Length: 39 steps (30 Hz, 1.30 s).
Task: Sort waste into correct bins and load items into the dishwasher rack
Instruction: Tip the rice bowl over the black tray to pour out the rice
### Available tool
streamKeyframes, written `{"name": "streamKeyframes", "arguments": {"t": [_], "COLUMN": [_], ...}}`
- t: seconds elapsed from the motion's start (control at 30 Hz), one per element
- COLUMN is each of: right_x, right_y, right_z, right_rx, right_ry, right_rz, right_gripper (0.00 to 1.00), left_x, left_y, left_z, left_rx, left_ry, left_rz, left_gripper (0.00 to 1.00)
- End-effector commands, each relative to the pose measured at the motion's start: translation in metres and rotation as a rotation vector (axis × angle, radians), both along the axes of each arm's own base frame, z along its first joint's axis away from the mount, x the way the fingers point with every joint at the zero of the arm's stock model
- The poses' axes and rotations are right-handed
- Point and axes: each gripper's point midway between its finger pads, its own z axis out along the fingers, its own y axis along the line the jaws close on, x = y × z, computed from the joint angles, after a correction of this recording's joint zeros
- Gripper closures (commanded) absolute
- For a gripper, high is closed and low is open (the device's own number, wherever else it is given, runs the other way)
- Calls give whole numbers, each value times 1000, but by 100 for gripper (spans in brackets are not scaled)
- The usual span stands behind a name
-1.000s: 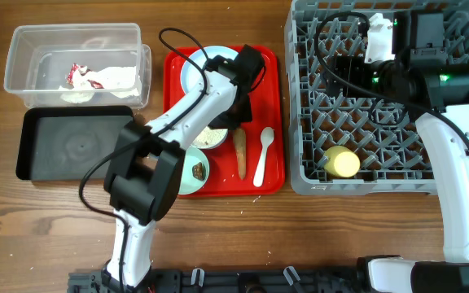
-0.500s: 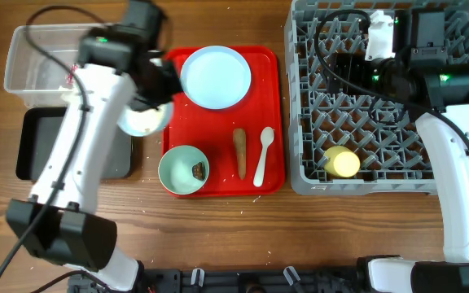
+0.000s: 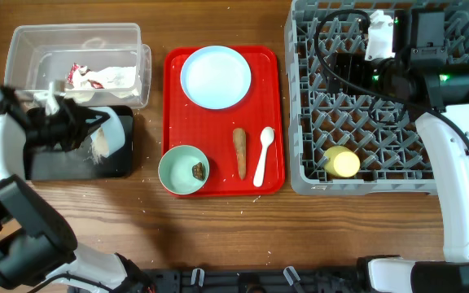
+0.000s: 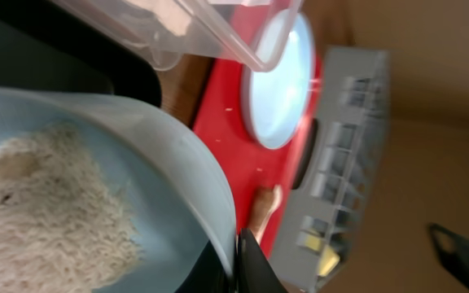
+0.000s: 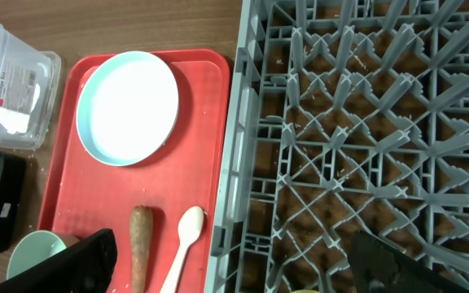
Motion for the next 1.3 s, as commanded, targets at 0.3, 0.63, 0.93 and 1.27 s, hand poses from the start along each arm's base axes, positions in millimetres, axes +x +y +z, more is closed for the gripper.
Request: {"name": "streamKeyframes", "arguments": {"t": [0.3,0.63,0.93,1.27], "right_x": [2,2,1,2], "right_y": [1,1,1,1], "right_z": [0,0,-1,0], "right_rx": [-19,-19,-20,-20], "right_ry": [-6,-4,1,-6], "right_rz": [13,14,13,15], "right_gripper": [8,8,8,8], "left_x": [-30,-32,-32,-17], "left_y": [60,64,56,-61], "left_z": [52,52,65,114], "left_rx": [-478,-651,-659,63], "left_ry": [-416,-225,-212,-359], "left_rz": [249,345,332,25], "left_gripper": [96,96,96,96]}}
